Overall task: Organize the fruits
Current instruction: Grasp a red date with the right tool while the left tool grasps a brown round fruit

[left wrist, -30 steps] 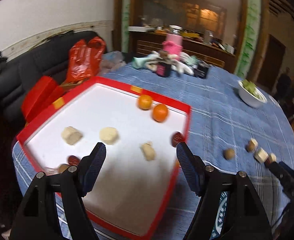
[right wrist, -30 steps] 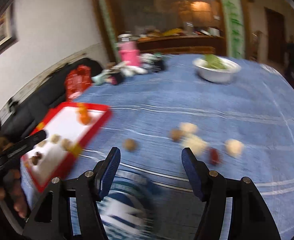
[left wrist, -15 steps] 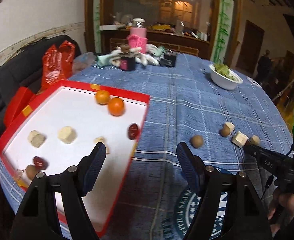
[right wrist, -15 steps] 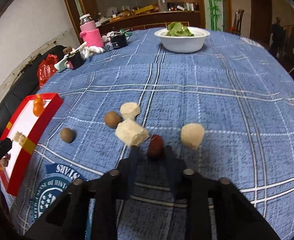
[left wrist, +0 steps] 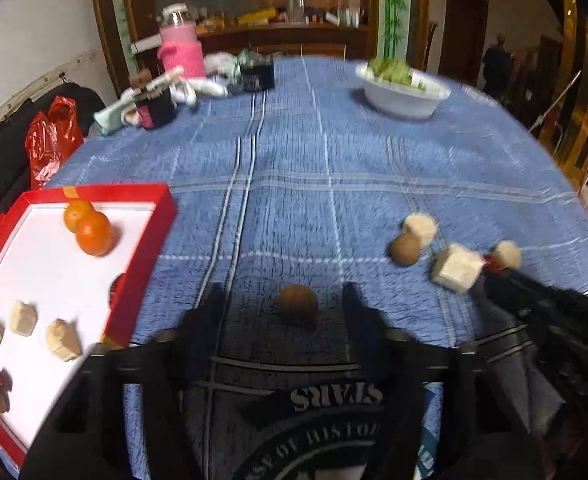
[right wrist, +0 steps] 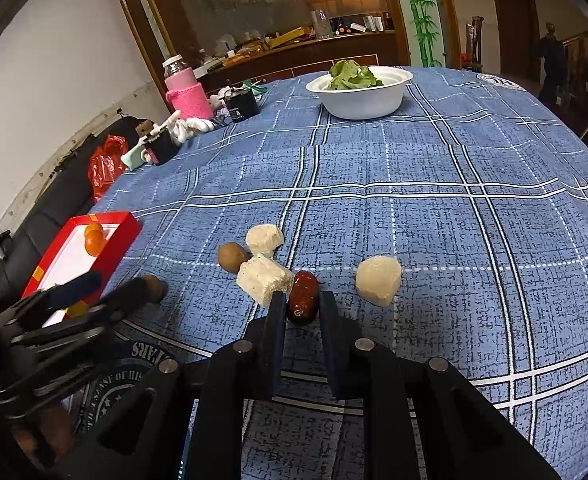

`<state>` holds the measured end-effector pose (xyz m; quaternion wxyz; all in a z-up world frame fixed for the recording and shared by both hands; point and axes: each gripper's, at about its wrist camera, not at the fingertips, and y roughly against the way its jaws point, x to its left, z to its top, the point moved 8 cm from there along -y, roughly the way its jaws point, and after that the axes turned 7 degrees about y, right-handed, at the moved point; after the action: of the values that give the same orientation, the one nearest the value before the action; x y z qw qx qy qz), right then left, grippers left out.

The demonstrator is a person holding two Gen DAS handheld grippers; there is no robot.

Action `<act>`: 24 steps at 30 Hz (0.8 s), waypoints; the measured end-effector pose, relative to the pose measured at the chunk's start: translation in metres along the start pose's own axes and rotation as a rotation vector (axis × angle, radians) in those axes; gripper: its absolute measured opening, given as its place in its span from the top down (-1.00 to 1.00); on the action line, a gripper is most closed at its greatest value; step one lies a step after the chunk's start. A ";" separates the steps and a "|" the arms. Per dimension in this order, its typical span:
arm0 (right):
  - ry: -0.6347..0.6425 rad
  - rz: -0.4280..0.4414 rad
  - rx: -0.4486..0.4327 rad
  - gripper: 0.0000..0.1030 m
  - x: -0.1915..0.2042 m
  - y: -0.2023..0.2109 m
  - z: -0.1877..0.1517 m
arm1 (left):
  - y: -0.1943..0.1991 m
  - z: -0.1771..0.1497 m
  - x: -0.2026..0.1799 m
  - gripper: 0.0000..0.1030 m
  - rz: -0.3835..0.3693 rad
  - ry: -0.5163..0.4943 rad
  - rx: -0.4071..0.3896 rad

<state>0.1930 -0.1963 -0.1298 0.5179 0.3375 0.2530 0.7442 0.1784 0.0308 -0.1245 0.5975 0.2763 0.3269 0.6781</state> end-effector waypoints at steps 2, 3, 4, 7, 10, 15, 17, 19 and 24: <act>-0.001 0.010 -0.001 0.66 0.002 0.000 0.001 | -0.010 -0.002 0.003 0.61 0.016 0.006 0.024; 0.000 0.015 -0.002 0.66 0.003 0.000 0.001 | -0.010 -0.002 0.003 0.61 0.018 0.002 0.024; 0.000 0.019 -0.004 0.66 0.003 0.000 0.001 | -0.009 -0.003 0.002 0.61 0.006 0.003 0.027; -0.001 0.026 -0.010 0.66 0.004 0.001 0.002 | 0.007 -0.007 0.002 0.61 -0.025 0.012 -0.004; 0.004 0.023 -0.023 0.66 0.005 0.003 0.003 | 0.029 -0.015 0.004 0.61 -0.079 0.050 -0.036; 0.044 0.011 -0.040 0.66 0.013 0.008 0.006 | 0.052 -0.020 0.000 0.61 -0.122 0.057 -0.068; 0.058 0.007 -0.057 0.66 0.018 0.017 0.007 | 0.060 -0.019 -0.001 0.61 -0.110 0.057 -0.105; 0.062 0.006 -0.080 0.66 0.024 0.029 0.004 | 0.063 -0.018 0.000 0.61 -0.088 0.067 -0.129; 0.055 -0.016 -0.105 0.66 0.031 0.046 -0.012 | 0.055 -0.020 0.000 0.61 -0.036 0.059 -0.127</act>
<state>0.1488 -0.1828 -0.0967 0.5338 0.2870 0.2307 0.7612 0.1288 0.0245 -0.0948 0.6162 0.2117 0.3054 0.6944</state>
